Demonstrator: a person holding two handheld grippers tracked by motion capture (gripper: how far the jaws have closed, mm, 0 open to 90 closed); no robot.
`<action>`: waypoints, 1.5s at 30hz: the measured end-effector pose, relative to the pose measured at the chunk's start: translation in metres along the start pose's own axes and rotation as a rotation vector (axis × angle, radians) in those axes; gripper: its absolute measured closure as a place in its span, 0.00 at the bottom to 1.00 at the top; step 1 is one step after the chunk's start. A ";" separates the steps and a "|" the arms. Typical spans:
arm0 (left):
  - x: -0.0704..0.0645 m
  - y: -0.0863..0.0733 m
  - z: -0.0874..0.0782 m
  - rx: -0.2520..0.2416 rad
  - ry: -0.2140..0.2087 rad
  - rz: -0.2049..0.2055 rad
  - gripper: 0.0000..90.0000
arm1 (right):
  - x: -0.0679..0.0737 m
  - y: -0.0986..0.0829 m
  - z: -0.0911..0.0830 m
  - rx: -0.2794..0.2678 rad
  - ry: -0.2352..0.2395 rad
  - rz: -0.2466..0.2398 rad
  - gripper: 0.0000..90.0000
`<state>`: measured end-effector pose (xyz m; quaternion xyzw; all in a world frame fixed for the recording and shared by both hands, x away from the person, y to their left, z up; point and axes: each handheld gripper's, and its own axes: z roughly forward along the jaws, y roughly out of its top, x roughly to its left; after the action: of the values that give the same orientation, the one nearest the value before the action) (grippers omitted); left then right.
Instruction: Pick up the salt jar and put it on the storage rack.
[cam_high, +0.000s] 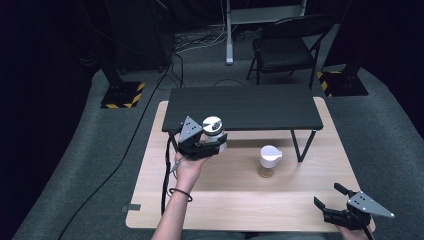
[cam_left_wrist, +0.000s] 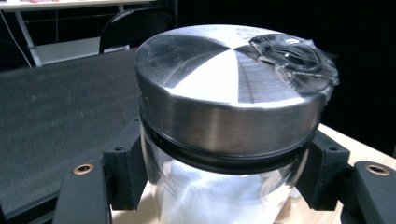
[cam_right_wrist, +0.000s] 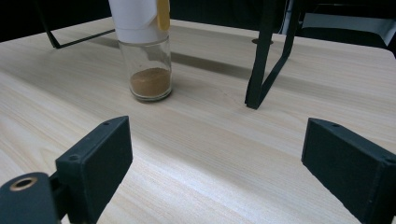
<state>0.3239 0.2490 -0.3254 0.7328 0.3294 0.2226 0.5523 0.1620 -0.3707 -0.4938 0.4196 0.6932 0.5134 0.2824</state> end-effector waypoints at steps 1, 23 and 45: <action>0.000 0.003 0.001 0.001 0.002 0.004 0.33 | 0.000 0.000 0.000 0.000 0.000 0.001 0.08; 0.009 0.048 0.025 0.000 0.056 0.017 0.33 | -0.001 0.000 0.001 0.000 0.007 -0.002 0.08; 0.016 0.051 0.051 0.051 0.135 -0.014 0.33 | -0.001 0.000 0.000 -0.002 0.011 -0.003 0.08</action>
<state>0.3824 0.2184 -0.2919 0.7275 0.3764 0.2594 0.5116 0.1626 -0.3715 -0.4937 0.4155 0.6948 0.5160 0.2799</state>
